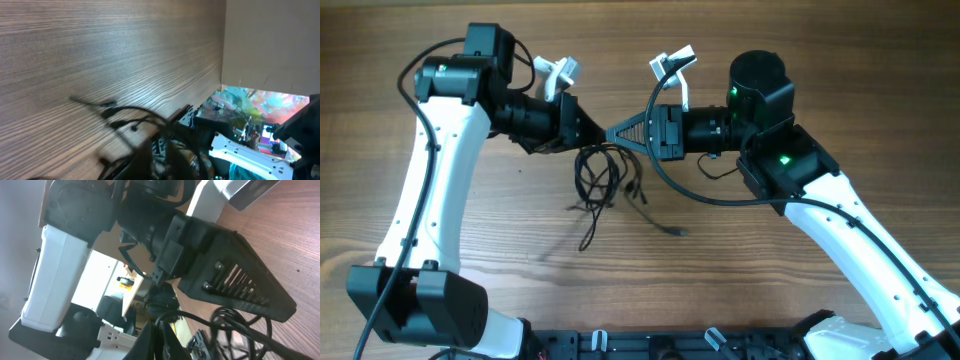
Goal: Untangle cables
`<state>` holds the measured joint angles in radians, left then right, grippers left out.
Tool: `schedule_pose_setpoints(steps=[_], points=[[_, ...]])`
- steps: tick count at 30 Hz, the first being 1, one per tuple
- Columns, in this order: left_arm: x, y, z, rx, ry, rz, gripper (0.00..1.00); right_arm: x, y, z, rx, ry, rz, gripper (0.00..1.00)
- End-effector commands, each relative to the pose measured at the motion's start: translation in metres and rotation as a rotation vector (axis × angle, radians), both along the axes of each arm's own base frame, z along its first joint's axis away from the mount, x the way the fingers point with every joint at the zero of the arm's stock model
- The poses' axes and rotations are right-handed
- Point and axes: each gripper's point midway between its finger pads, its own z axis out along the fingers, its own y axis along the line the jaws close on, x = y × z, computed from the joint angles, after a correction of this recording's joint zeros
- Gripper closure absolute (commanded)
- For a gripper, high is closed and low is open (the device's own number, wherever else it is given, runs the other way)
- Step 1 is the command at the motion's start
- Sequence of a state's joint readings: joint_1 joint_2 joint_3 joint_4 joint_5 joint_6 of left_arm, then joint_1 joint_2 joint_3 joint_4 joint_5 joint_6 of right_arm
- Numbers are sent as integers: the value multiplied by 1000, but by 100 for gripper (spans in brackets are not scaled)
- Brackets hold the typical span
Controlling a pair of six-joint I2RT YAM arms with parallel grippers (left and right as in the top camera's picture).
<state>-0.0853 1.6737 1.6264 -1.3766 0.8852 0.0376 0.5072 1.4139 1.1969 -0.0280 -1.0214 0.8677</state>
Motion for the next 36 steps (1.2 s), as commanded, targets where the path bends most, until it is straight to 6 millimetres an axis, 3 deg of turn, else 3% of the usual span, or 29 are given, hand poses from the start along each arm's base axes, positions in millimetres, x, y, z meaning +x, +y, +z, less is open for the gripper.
schedule_pose_setpoints(steps=[1, 3, 5, 6, 8, 10, 12, 14, 15, 16, 17, 20, 21, 25, 30, 31, 32, 34, 36], points=[[0, 1, 6, -9, -20, 0, 96, 3, 0, 0, -3, -10, -9, 96], [5, 11, 4, 6, 3, 50, 96, 15, -3, -16, -66, 13, -92, 96], [17, 45, -13, 136, 106, 240, 96, 36, -18, -45, -187, 33, -231, 96], [20, 60, -19, 180, 151, 322, 96, 51, -34, -68, -290, 76, -356, 96], [26, 85, -21, 181, 214, 450, 96, 73, -94, -124, -591, 165, -666, 96], [28, 96, -21, 174, 223, 484, 96, 73, -125, -145, -736, 204, -797, 96], [28, 91, -15, 126, 228, 474, 96, 69, -116, -143, -705, 215, -749, 96], [28, 79, -7, 57, 227, 444, 96, 59, -87, -129, -588, 218, -597, 73], [26, 65, 4, -24, 231, 406, 96, 46, -53, -102, -448, 107, -393, 50], [25, 58, 9, -60, 234, 386, 96, 40, -38, -92, -393, 73, -325, 38], [24, 51, 13, -84, 234, 366, 96, 35, -29, -92, -380, 88, -308, 36], [21, 36, 20, -129, 233, 322, 96, 25, 4, -119, -413, 121, -232, 36], [20, 33, 21, -132, 231, 311, 96, 23, 15, -128, -413, 129, -202, 41], [20, 33, 19, -124, 231, 310, 96, 10, 59, -136, -298, 156, -40, 49], [21, 37, 14, -83, 228, 327, 96, 16, 55, -147, -341, 183, -91, 91], [22, 41, 8, -42, 224, 341, 96, 17, 54, -148, -348, 189, -99, 96], [24, 52, -2, 30, 241, 392, 96, 18, 53, -148, -348, 189, -101, 96], [30, 114, -41, 379, 306, 677, 96, 23, 41, -146, -363, 204, -133, 96], [28, 154, -52, 545, 308, 808, 96, 34, 16, -142, -404, 206, -219, 96]])
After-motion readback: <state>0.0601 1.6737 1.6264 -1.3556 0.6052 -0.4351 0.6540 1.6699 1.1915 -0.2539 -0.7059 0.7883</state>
